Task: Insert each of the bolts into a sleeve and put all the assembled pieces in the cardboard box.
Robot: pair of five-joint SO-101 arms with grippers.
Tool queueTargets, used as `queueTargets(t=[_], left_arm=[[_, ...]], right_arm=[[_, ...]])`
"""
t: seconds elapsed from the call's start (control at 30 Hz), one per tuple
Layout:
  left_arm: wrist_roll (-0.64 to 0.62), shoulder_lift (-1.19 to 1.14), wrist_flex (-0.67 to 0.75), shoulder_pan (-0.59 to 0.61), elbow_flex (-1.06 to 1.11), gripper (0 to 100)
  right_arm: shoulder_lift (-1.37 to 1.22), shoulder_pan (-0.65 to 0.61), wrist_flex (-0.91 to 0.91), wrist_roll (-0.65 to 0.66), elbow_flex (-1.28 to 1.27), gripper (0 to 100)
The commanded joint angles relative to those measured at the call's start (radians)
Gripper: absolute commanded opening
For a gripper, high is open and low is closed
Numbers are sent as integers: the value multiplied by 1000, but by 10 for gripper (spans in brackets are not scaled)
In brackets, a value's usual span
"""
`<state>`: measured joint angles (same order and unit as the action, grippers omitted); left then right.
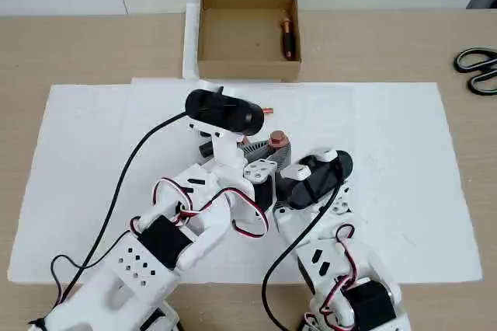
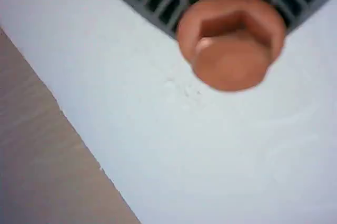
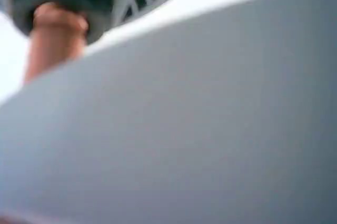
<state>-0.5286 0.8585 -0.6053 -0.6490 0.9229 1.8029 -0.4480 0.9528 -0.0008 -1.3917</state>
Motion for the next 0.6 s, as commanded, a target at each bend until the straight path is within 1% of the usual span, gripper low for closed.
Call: queueTargets(t=[0.0,0.1,0.17,0.5,0.57], left_arm=[[9,5,-12,2,-38,77],[6,5,-20,2,-33,162],[6,6,-35,2,-39,182],[9,6,-52,9,-88,183],[9,6,-75,37,-99,184]], right_arm=[[8,4,-30,-8,15,4],[8,4,-30,-8,15,4],[8,4,-30,-6,15,4],[8,4,-30,-6,15,4],[8,5,-30,-6,15,4]])
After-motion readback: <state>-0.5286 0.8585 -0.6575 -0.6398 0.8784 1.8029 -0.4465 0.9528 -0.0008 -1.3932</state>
